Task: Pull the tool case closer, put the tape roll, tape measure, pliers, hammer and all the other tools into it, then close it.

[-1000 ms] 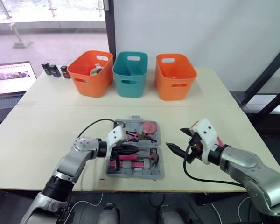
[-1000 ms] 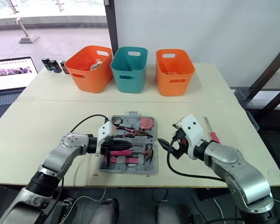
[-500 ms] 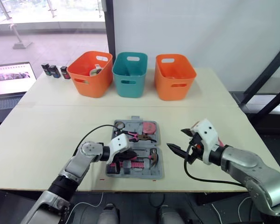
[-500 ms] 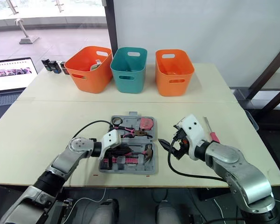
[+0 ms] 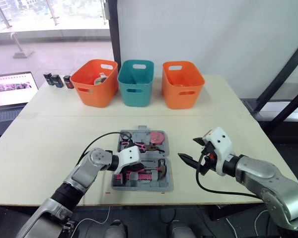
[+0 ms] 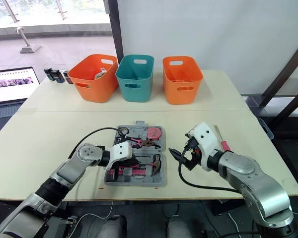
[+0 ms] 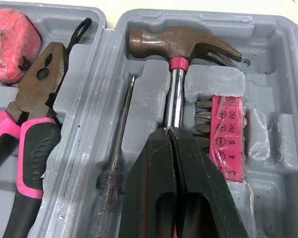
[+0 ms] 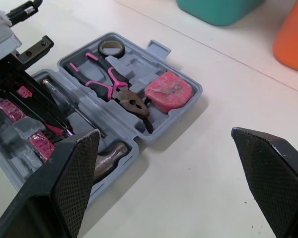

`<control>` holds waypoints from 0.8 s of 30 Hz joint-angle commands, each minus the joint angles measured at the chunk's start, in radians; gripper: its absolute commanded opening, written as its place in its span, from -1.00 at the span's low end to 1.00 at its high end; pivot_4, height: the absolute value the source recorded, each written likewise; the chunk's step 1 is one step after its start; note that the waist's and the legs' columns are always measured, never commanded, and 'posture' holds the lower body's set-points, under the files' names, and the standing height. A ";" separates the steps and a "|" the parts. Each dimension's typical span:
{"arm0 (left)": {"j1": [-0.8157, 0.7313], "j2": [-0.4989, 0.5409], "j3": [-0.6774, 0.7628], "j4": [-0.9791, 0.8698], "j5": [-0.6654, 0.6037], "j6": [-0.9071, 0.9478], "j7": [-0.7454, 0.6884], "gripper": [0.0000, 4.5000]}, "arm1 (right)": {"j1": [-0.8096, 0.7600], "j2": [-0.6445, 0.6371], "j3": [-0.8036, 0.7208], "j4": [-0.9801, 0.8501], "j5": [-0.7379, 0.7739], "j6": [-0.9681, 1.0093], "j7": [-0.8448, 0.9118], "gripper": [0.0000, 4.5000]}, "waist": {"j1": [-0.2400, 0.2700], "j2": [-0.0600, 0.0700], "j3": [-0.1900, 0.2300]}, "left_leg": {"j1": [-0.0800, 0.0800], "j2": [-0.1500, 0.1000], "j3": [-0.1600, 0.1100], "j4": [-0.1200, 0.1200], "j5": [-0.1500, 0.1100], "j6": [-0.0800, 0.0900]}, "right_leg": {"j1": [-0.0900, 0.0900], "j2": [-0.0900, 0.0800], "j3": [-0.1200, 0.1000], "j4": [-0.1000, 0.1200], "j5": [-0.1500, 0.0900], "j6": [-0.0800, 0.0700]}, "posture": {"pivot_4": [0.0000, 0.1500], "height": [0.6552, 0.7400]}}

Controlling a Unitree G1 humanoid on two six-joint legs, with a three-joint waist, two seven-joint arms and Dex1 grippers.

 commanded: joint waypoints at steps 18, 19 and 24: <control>0.328 0.445 0.755 -0.122 -0.460 0.087 -0.243 -0.88 | 0.158 -0.150 -0.272 0.261 -0.078 -0.317 0.188 1.00 | 0.001 0.000 0.011 | -0.014 0.000 0.002 -0.001 -0.001 0.001 | -0.015 0.000 0.001 0.000 -0.001 0.002 | 1.00 1.00; 0.369 0.473 0.780 -0.075 -0.435 0.041 -0.252 -0.74 | 0.181 -0.153 -0.302 0.287 -0.078 -0.342 0.207 1.00 | 0.001 0.001 0.012 | -0.015 0.000 0.003 -0.001 -0.001 0.001 | -0.016 0.000 0.001 0.000 -0.002 0.001 | 1.00 1.00; 0.498 0.531 0.902 0.171 -0.382 -0.135 -0.242 0.28 | 0.302 -0.191 -0.458 0.443 -0.105 -0.485 0.307 1.00 | 0.004 -0.001 0.015 | -0.015 0.000 0.005 0.000 -0.001 0.001 | -0.021 -0.002 0.002 -0.001 0.000 -0.001 | 1.00 1.00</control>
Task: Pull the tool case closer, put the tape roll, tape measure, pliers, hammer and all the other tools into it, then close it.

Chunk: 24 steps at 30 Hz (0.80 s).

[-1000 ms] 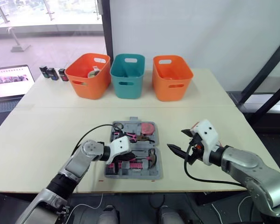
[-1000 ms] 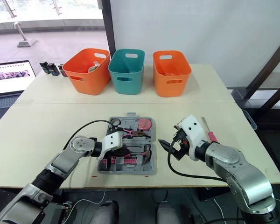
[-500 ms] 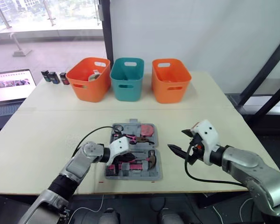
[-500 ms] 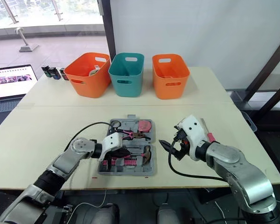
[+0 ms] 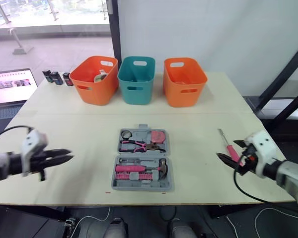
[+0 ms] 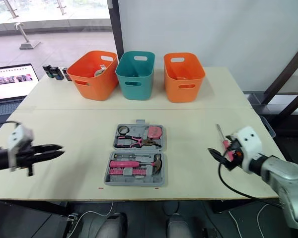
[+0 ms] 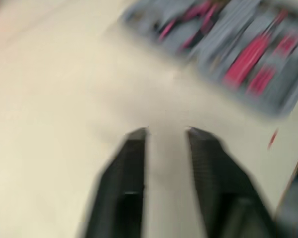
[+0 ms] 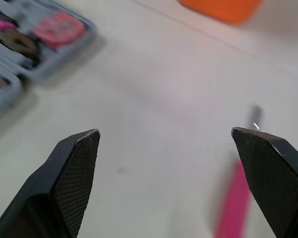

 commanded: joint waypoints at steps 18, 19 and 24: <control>0.122 -0.058 0.084 0.217 0.040 -0.269 0.074 0.99 | 0.099 -0.039 -0.093 0.048 -0.054 0.051 -0.006 1.00 | -0.023 -0.003 0.000 | 0.000 0.000 0.004 -0.001 -0.002 -0.004 | -0.001 -0.004 0.000 -0.003 0.001 -0.002 | 1.00 1.00; 0.125 -0.072 0.072 0.149 0.021 -0.236 0.069 0.99 | 0.070 -0.031 -0.074 0.021 -0.051 0.101 -0.040 1.00 | -0.023 -0.003 0.000 | 0.000 0.000 0.005 -0.001 -0.002 -0.004 | -0.001 -0.004 0.000 -0.003 0.001 -0.002 | 1.00 1.00; 0.176 -0.126 0.026 -0.175 -0.063 -0.063 0.081 0.99 | -0.067 0.013 0.011 -0.071 -0.034 0.298 -0.163 1.00 | -0.026 -0.003 0.001 | 0.000 0.000 0.005 -0.001 0.000 -0.001 | 0.003 -0.004 0.000 -0.002 0.002 -0.003 | 1.00 1.00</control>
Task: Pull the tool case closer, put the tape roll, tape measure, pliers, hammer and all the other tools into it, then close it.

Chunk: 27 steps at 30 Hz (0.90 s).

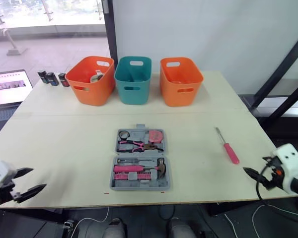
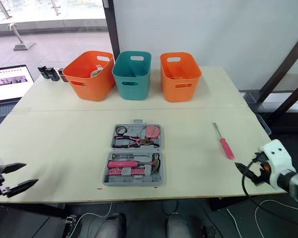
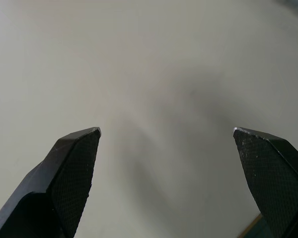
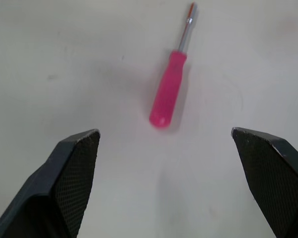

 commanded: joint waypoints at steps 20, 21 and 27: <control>0.039 -0.071 -0.209 -0.761 -0.130 0.347 0.161 0.99 | -0.672 0.188 0.276 0.664 -0.176 0.216 -0.344 1.00 | -0.005 0.002 0.002 | -0.001 0.000 -0.001 0.001 0.001 0.001 | -0.001 0.003 0.001 0.003 0.000 0.002 | 1.00 1.00; 0.042 -0.070 -0.208 -0.764 -0.128 0.349 0.164 0.99 | -0.681 0.190 0.275 0.686 -0.174 0.215 -0.334 1.00 | -0.005 0.002 0.002 | -0.001 0.000 -0.001 0.001 0.001 0.001 | -0.001 0.003 0.002 0.003 0.000 0.002 | 1.00 1.00; 0.050 -0.074 -0.213 -0.770 -0.121 0.347 0.184 1.00 | -0.694 0.194 0.282 0.733 -0.187 0.184 -0.322 0.18 | -0.005 0.003 0.002 | -0.001 0.000 -0.002 0.002 0.001 0.001 | -0.001 0.004 0.002 0.003 0.000 0.002 | 1.00 1.00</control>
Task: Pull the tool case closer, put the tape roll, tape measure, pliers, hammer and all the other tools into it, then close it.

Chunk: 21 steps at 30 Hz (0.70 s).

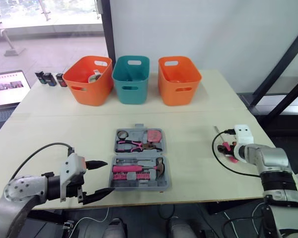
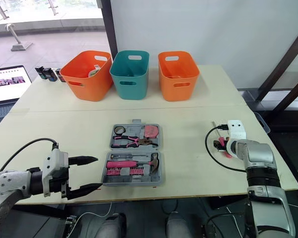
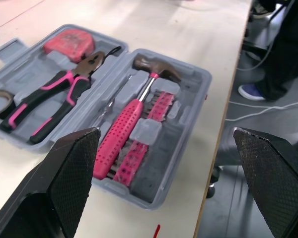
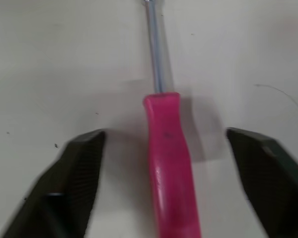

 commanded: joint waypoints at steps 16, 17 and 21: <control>-0.033 0.017 0.017 0.042 0.016 -0.031 -0.019 1.00 | 0.221 0.227 -0.077 -0.967 0.143 0.577 -0.105 -0.76 | 0.004 0.002 0.001 | -0.001 0.001 -0.001 -0.001 0.000 0.000 | -0.002 0.001 0.000 0.001 0.000 0.000 | 1.00 1.00; -0.037 0.017 0.015 0.048 0.019 -0.034 -0.021 1.00 | 0.236 0.266 -0.068 -1.017 0.137 0.615 -0.126 -0.76 | 0.005 0.002 0.001 | -0.001 0.001 -0.001 -0.001 0.000 0.000 | -0.002 0.001 0.000 0.001 -0.001 0.000 | 1.00 1.00; -0.053 0.016 0.007 0.064 0.029 -0.044 -0.031 1.00 | 0.292 0.367 -0.024 -1.101 0.091 0.671 -0.204 -0.76 | 0.002 0.003 0.002 | -0.001 0.001 -0.001 -0.001 0.000 0.000 | -0.002 0.001 0.000 0.000 0.000 -0.001 | 1.00 1.00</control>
